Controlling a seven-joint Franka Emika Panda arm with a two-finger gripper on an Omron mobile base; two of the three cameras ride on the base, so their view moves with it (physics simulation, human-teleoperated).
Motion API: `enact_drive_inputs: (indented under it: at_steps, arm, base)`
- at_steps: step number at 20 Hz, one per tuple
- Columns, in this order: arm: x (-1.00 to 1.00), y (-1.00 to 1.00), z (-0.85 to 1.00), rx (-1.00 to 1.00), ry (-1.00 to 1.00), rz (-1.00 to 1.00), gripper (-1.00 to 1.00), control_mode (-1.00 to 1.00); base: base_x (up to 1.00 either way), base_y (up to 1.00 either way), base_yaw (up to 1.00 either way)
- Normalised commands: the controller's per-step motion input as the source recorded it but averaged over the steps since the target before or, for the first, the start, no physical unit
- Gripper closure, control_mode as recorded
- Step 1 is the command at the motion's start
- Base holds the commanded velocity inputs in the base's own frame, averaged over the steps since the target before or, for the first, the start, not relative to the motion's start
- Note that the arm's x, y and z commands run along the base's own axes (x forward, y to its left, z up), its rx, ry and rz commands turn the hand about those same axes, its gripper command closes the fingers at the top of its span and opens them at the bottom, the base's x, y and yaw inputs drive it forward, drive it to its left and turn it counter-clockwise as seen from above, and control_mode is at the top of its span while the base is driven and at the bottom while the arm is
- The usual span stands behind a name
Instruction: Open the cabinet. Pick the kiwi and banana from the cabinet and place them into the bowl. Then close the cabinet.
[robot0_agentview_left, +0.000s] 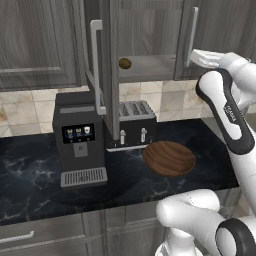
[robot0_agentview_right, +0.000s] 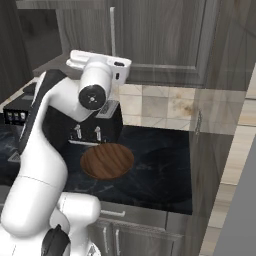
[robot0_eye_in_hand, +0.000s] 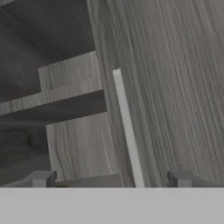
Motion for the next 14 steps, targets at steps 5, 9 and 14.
enact_drive_inputs:
  at_steps: [5,9,14]
  arm:
    - [0.61,-0.12,0.0,0.0,0.05,0.0,-1.0,-1.0]
    - [0.72,-0.01,-0.01,0.0,0.04,0.0,-1.0,-1.0]
    - [0.95,0.0,-0.03,0.0,0.1,0.0,-1.0,-1.0]
  base:
    - [0.0,0.0,0.0]
    - [0.0,0.0,0.0]
    - [0.0,0.0,0.0]
